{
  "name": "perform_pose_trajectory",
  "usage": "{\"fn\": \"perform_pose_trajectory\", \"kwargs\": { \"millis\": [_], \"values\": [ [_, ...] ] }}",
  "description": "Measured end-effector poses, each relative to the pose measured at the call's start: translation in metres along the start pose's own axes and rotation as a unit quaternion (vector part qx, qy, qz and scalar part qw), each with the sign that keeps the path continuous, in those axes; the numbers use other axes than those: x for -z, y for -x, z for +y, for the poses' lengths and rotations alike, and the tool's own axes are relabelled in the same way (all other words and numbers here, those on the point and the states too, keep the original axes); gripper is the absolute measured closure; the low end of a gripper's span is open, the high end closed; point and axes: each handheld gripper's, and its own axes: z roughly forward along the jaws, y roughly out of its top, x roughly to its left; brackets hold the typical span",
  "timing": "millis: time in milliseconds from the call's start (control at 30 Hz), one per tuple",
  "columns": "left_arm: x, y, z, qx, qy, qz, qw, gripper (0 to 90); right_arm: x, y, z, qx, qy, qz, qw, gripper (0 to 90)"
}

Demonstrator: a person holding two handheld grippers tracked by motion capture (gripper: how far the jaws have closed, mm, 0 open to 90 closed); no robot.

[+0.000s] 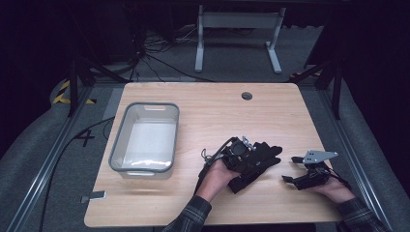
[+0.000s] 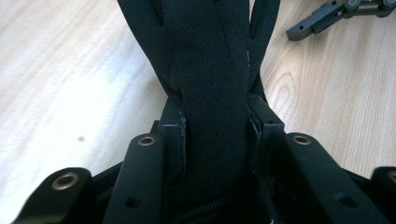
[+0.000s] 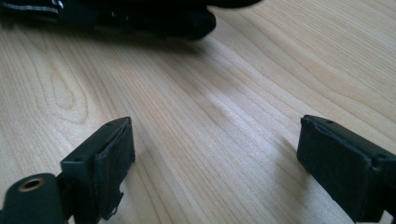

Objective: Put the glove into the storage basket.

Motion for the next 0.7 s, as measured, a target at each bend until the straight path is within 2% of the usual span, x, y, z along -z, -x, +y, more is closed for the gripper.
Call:
{"fn": "perform_pose_trajectory", "kwargs": {
  "millis": [133,333,400,667,700],
  "values": [
    [0.012,-0.004,0.003,0.011,0.008,0.006,0.9999,65.3,0.0,0.0,0.0,0.0,0.0,0.0,1.0,11.7],
    [0.031,-0.01,0.006,0.014,0.009,0.015,0.9997,65.1,0.0,0.0,0.0,0.0,0.0,0.0,1.0,11.7],
    [0.04,-0.014,0.006,0.015,0.012,0.024,0.9995,65.0,0.0,0.0,0.0,0.0,0.0,0.0,1.0,11.7],
    [0.072,-0.028,0.001,0.04,0.028,0.047,0.9977,64.8,0.0,0.0,0.0,0.0,0.0,0.0,1.0,11.7],
    [0.072,-0.028,0.001,0.04,0.028,0.047,0.9977,64.8,0.0,0.0,0.0,0.0,0.0,0.0,1.0,11.7]
  ]
}}
